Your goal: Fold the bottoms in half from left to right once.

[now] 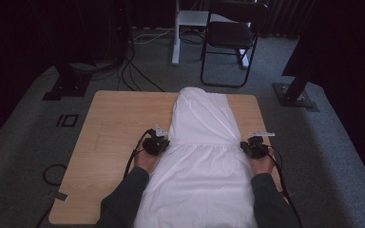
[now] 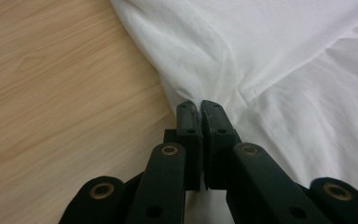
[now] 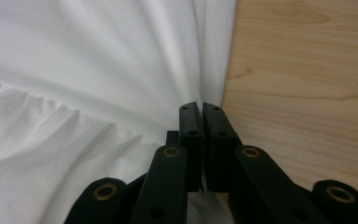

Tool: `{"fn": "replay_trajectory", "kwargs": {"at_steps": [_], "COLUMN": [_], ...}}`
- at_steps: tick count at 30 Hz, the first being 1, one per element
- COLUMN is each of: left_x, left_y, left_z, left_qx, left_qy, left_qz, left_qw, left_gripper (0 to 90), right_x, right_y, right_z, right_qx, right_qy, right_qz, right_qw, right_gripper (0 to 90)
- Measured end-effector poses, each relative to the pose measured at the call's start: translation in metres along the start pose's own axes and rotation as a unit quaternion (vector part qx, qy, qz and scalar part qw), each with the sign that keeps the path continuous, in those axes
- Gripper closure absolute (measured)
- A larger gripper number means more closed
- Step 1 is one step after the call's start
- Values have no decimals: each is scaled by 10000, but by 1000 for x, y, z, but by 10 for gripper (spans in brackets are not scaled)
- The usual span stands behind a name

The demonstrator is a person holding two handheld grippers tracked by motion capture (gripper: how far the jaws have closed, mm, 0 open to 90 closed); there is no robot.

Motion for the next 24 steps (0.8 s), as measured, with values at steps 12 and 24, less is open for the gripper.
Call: {"fn": "replay_trajectory", "kwargs": {"at_steps": [12, 24], "left_x": [-39, -48], "left_y": [-78, -76], "left_z": [-76, -95], "left_qx": [-202, -773], "left_qy": [-492, -515], "left_qz": [62, 30], "left_qw": [9986, 9957], "left_gripper": [876, 579], "right_x": [46, 58], "right_y": [-56, -57], "right_z": [-62, -95], "right_qx": [-45, -235], "right_qy": [573, 960], "right_qz": [-575, -517], "right_qw": [9967, 9938], "right_gripper": [867, 516]}}
Point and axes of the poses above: each handheld gripper's, and its own axes: z roughly forward along the jaws, y roughly out of its top, x roughly to its left, the point moved 9 cm from there along z, roughly forward along the jaws, and after that the axes turned 12 degrees about -y, right-handed, at the moved point
